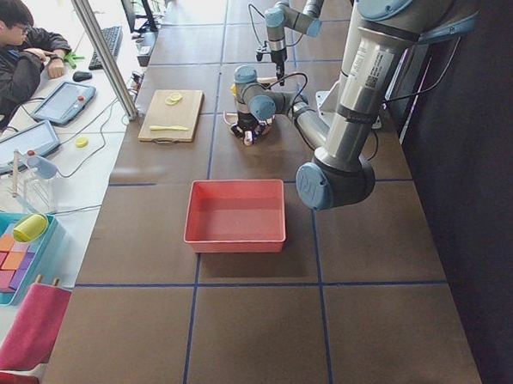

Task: Sweep and dump trash into bin
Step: 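Sweep the corn, potato and ginger toward the dustpan with the right gripper's brush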

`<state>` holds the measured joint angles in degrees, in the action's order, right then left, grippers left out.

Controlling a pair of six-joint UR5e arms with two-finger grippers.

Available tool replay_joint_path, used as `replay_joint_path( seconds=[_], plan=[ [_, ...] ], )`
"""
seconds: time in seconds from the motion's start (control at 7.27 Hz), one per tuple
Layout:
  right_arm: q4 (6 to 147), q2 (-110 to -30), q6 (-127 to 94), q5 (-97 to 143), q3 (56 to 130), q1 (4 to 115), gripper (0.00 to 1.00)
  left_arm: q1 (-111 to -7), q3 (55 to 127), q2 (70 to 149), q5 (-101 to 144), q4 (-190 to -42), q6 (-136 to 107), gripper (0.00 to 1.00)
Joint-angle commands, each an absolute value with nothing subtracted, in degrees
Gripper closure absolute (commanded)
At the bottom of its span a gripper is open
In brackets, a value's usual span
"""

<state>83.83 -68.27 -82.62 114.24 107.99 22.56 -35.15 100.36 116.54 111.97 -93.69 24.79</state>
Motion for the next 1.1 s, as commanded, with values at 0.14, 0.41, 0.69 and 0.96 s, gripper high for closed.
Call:
replay_joint_path(
  seconds=[0.14, 0.41, 0.69, 0.96],
  plan=[
    [83.9, -66.2, -83.1, 114.2, 106.9, 21.7, 1.0, -35.2, 100.4, 116.5, 112.0, -93.7, 24.8, 1.0],
    [83.8, -64.6, -83.2, 114.1, 105.6, 21.2, 1.0, -35.2, 100.3, 116.5, 112.0, -93.7, 24.8, 1.0],
    [83.8, -63.6, -85.8, 114.1, 105.6, 20.4, 1.0, -35.2, 100.3, 116.5, 112.0, -93.7, 24.8, 1.0],
    [83.9, -61.9, -87.0, 114.1, 104.9, 20.0, 1.0, -35.2, 100.4, 116.5, 112.0, -93.7, 24.8, 1.0]
  ],
)
